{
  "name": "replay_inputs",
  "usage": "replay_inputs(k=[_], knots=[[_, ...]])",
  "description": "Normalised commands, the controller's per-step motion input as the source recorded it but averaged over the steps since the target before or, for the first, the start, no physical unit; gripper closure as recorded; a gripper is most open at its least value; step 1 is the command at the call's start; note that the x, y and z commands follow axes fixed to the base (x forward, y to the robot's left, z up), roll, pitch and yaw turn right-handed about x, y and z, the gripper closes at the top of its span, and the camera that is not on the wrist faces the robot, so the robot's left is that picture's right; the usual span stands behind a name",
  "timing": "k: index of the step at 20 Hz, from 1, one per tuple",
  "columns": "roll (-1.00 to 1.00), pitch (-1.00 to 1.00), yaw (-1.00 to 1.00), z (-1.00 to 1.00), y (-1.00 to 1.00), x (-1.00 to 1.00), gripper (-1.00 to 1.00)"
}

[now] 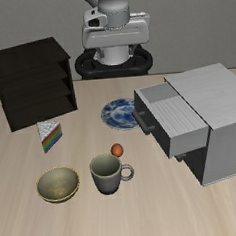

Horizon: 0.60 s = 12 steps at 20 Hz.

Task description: Pick up the cake and place it on the top of the cabinet

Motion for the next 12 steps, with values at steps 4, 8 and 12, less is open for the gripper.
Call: replay_inputs(k=[4,8,12], knots=[[0.00,0.00,0.00,0.00,-1.00,0.00,-1.00],[0.00,0.00,0.00,0.00,-1.00,0.00,-1.00],[0.00,0.00,0.00,0.00,-1.00,0.00,-1.00]])
